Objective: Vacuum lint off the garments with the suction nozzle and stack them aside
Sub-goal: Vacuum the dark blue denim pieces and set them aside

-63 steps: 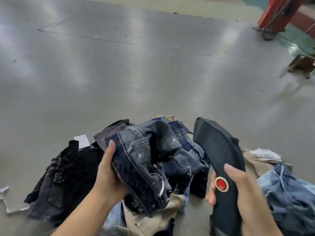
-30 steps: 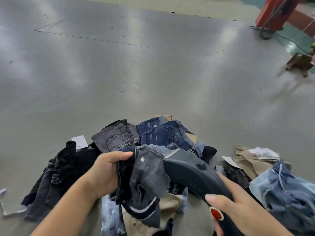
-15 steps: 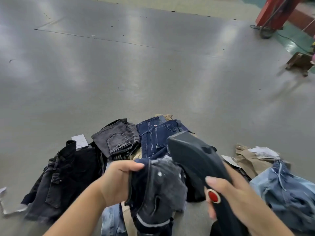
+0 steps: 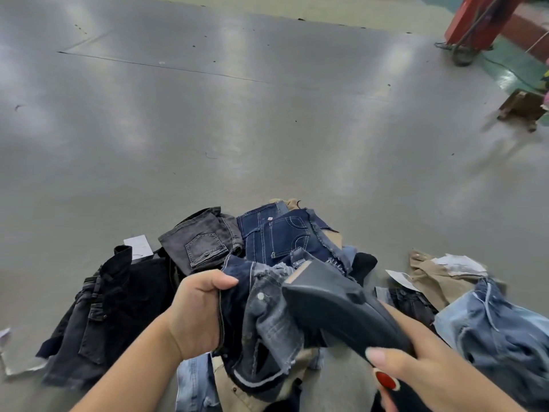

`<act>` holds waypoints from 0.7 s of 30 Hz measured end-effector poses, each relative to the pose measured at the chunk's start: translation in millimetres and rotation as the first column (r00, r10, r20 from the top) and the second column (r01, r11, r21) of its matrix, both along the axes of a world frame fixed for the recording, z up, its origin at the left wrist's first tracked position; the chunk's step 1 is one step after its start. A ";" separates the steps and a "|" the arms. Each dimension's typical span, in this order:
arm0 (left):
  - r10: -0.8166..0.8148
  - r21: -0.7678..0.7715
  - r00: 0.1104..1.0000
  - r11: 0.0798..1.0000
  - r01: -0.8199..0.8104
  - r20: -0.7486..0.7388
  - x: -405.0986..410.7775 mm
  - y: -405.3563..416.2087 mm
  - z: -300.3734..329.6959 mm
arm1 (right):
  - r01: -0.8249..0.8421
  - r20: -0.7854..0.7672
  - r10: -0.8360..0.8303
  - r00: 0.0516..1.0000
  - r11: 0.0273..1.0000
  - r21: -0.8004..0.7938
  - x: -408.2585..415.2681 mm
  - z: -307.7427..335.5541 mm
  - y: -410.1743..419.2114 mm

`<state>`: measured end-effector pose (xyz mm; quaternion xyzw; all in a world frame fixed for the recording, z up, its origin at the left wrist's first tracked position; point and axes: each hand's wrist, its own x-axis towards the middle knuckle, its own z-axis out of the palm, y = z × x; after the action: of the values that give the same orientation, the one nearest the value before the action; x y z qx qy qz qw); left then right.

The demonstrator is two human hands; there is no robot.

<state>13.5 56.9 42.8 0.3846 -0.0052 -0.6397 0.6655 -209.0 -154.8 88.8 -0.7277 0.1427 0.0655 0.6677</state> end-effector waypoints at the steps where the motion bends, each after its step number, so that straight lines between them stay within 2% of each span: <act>1: -0.045 0.017 0.999 0.999 0.045 0.021 -3.8 -1.8 -0.2 | -0.017 -0.087 0.013 0.996 0.999 -0.047 15.6 11.9 13.3; 3: -0.144 0.048 0.989 0.989 0.142 0.029 -13.6 -5.0 -1.2 | -0.006 -0.058 -0.001 0.998 0.994 -0.106 24.2 7.4 22.2; 5: -0.175 0.041 0.985 0.984 0.175 0.003 -19.5 -6.9 -0.4 | 0.060 0.006 -0.060 0.998 0.997 -0.053 29.7 8.1 24.9; 9: 0.087 -0.045 0.996 0.995 -0.087 -0.009 -3.3 -3.1 3.7 | 0.196 0.058 -0.200 0.978 0.978 0.075 23.2 17.2 16.8; 12: 0.216 -0.075 0.976 0.973 -0.217 -0.027 11.9 5.2 8.4 | 0.186 0.028 -0.191 0.981 0.974 0.132 14.5 21.3 9.1; 16: 0.234 -0.103 0.972 0.966 -0.237 -0.036 16.3 8.2 10.8 | 0.087 0.014 -0.087 0.996 0.996 -0.013 13.9 18.4 15.1; 21: 0.112 -0.060 0.993 0.992 -0.114 -0.039 5.4 2.2 7.3 | 0.075 0.013 -0.074 0.997 0.986 -0.147 20.1 11.4 23.7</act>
<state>18.9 59.1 50.1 0.3517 0.0085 -0.6074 0.7123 -188.9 -131.1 100.3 -0.7696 0.1716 0.0272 0.6144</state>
